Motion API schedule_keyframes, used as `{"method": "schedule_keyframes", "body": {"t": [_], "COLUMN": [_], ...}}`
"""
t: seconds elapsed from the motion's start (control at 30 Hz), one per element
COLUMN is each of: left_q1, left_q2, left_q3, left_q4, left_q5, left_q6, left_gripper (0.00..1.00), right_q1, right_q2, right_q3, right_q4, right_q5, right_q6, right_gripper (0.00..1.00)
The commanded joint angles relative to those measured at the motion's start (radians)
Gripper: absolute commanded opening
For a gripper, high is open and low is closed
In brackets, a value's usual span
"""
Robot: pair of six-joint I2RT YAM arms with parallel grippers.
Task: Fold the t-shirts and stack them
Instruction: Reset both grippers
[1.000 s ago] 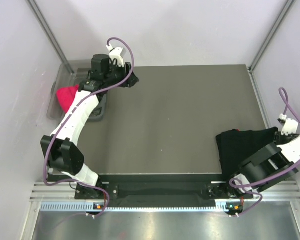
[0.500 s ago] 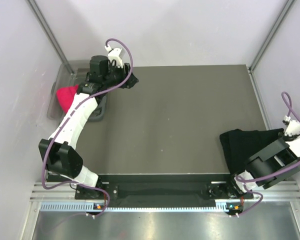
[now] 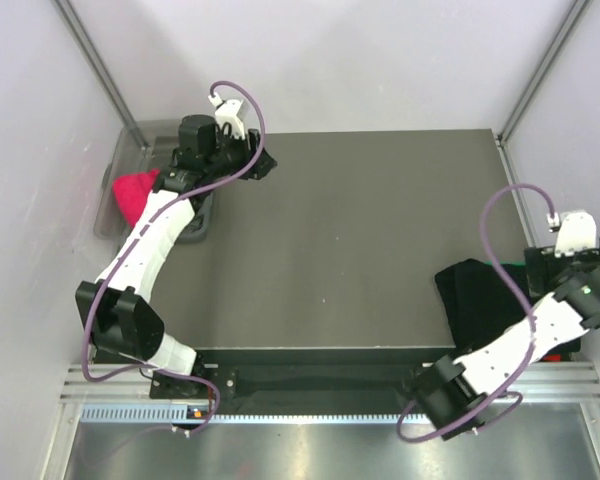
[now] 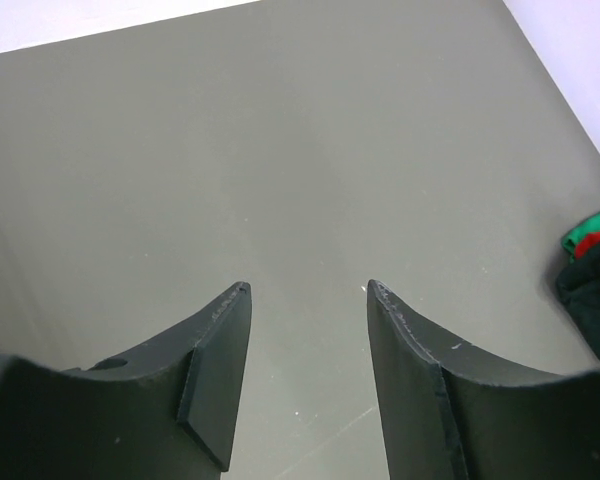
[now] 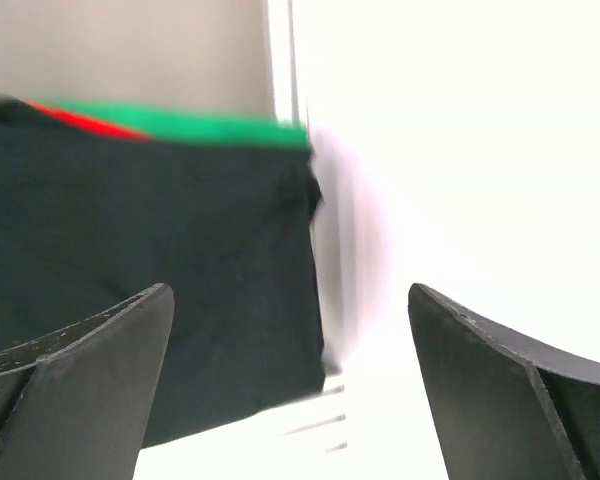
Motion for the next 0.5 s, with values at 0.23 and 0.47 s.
{"method": "schedule_keyframes", "body": {"t": [0.23,0.47], "left_q1": [-0.065,-0.086], "left_q2": [-0.068,-0.08], "left_q3": [-0.041,-0.097], "left_q4": [-0.032,-0.079], "left_q5": [-0.337,-0.408], "left_q6": [0.183,0.271], "left_gripper": [0.63,0.94], "right_q1": [0.416,0.918], "right_q2": [0.037,0.234], "right_q3": [0.121,0.224], "right_q4": [-0.073,0.257], "right_q5": [-0.174,0.165], "right_q6": [0.439,0.744], "right_gripper": [0.99,1.0]}}
